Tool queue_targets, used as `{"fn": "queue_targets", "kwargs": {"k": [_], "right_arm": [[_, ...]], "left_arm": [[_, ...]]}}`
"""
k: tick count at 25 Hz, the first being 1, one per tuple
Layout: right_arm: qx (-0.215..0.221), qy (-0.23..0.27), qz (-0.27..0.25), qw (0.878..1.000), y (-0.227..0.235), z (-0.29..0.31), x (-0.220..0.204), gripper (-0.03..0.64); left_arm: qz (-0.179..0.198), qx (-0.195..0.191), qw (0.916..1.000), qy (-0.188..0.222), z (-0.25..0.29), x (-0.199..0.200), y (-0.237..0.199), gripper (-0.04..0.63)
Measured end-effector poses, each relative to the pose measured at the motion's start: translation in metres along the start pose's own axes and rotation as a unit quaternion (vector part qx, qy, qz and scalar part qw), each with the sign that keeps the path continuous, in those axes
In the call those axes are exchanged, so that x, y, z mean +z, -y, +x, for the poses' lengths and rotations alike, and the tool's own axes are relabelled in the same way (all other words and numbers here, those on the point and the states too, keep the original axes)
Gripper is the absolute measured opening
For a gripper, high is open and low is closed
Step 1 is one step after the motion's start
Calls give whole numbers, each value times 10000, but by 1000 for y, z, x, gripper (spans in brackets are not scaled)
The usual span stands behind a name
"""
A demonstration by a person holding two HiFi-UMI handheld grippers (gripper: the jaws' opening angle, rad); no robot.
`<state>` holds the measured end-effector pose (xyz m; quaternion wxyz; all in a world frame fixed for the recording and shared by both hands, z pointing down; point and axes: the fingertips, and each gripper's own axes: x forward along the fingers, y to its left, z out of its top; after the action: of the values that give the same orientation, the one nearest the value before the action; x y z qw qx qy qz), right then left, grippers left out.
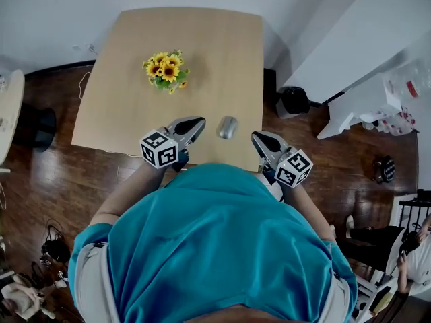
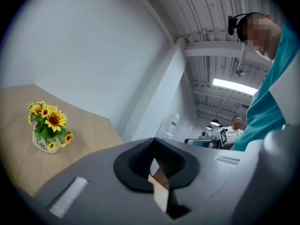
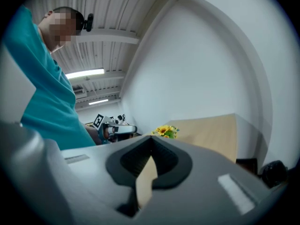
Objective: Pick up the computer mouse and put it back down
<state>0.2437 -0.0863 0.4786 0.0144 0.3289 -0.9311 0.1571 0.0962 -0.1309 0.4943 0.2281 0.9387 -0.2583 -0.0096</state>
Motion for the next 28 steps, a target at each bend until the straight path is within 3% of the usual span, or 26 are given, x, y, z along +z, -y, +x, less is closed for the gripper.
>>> {"fn": "queue_targets", "kwargs": {"k": [6,12,18,23,28], "right_arm": [[197,51,-171,9996,7,-10,-3,2],[303,-86,-2,9995,6,3,-24,2],[232,-76,-1,9997,-40,88,-20,2],[-207,6,111,9997,-96,175,-14,2],[-285,-46,118,9995,-148,231,-18,2]], "left_arm": [[-99,298,9995,-11,-3,-4,15,5],[-234,472,9986,18,-31,-12,12,5],[-140,524,9984,172,-126,1,-56,5],[377,403,9980,-300,-233,18,-123,5],[280,477,9983,-166,-304,48,-172,5]]}}
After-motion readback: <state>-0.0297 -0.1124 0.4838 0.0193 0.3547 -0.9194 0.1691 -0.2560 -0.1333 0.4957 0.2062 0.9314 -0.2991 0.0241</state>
